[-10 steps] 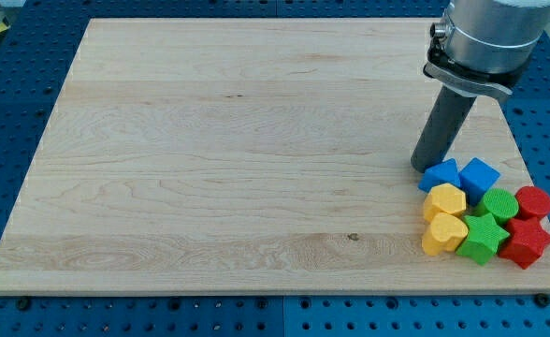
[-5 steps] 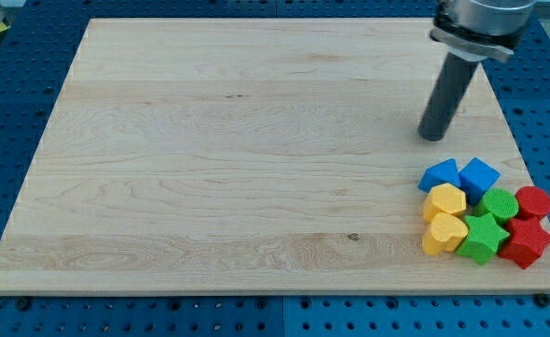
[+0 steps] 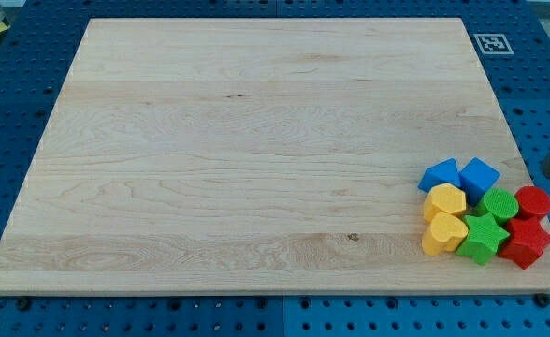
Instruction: Push the group of blocks left a bit
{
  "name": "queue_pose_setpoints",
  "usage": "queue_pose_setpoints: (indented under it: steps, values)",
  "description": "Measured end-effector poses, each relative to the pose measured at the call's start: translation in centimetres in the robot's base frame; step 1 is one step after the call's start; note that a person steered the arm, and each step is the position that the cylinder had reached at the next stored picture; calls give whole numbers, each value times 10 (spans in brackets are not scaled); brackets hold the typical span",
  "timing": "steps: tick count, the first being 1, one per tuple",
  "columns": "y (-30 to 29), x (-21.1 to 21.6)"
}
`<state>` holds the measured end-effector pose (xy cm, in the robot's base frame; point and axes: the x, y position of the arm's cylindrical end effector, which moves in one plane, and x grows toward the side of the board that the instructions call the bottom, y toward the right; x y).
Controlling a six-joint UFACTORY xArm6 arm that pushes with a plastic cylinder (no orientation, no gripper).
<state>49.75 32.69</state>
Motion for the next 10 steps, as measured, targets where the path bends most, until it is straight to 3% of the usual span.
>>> queue_pose_setpoints:
  steps: [4,7,10]
  values:
    - [4,105]
    - [-26,113]
    - [-68,85]
